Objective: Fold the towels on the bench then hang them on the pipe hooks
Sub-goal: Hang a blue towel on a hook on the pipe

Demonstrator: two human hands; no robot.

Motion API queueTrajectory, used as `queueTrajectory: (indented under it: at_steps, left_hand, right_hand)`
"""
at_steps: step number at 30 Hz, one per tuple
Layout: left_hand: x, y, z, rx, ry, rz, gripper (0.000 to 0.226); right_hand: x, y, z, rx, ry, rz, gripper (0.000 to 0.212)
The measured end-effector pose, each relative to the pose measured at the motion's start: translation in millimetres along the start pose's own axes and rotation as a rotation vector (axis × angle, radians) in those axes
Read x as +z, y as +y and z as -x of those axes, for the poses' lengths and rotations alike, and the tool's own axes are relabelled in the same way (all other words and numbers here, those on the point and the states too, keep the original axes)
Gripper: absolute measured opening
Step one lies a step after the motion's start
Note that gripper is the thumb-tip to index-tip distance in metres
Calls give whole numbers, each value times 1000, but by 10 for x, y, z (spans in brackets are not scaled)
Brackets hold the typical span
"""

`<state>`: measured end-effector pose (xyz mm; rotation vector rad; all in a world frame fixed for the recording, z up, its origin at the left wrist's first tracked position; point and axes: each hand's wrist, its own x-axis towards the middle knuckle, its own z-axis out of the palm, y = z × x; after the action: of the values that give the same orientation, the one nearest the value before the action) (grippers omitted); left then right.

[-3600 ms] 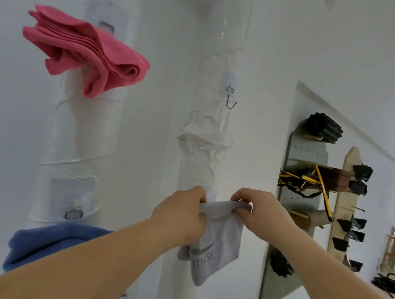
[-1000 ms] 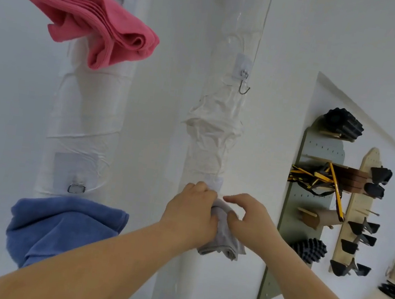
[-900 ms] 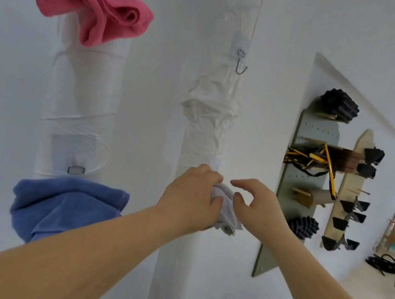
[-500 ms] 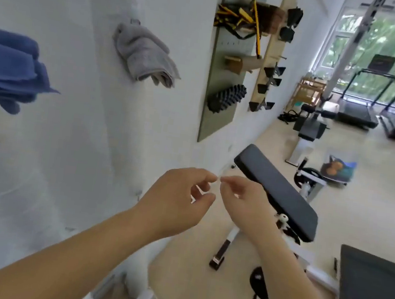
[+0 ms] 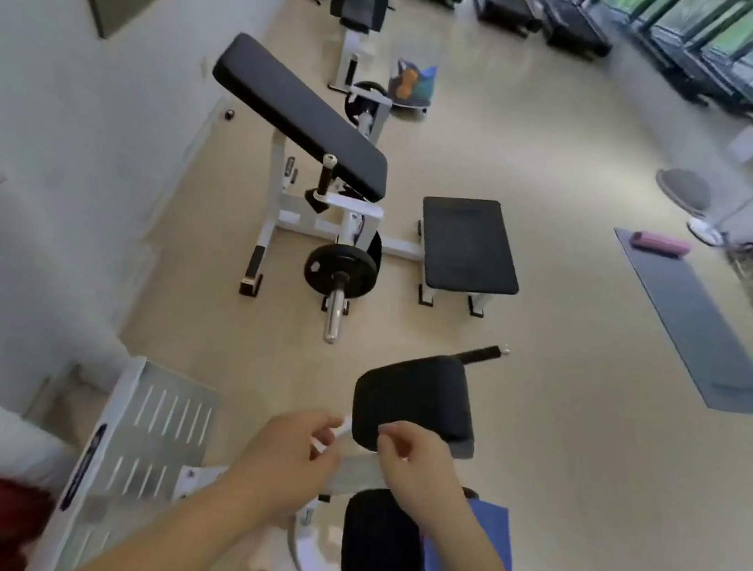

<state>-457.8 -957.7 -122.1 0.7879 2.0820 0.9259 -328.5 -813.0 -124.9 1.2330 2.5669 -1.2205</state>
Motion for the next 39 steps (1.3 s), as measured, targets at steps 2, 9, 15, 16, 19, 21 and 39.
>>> queueTrajectory:
  at_steps: [2,9,15,16,19,21,39]
  left_hand:
    - [346,46,99,10,-81,-15,40]
    - [1455,263,96,-37,-222,-112,30]
    - [2450,242,17,-91,-411,-189,56]
    - [2583,251,23,-99,-457,-203,57]
    - [2868,261,78,-99,-531,-257,58]
    - [2967,231,77,-115,-535,-290,62]
    - [2843,138,236,-216,-109,99,58]
  right_hand:
    - [-56,317,223,32,19,22,23]
    - [-307,1513,446,204,114,7,24]
    - [-363,2674,579,403,-52,82,39]
    - [-357,2765,631,410,-99,53,42]
    - [-315,2961,731,443,-134,-78,37]
    - [-298,3038,742,430,-93,-96,17]
    - [-483,2503,794,275,159,-485,32]
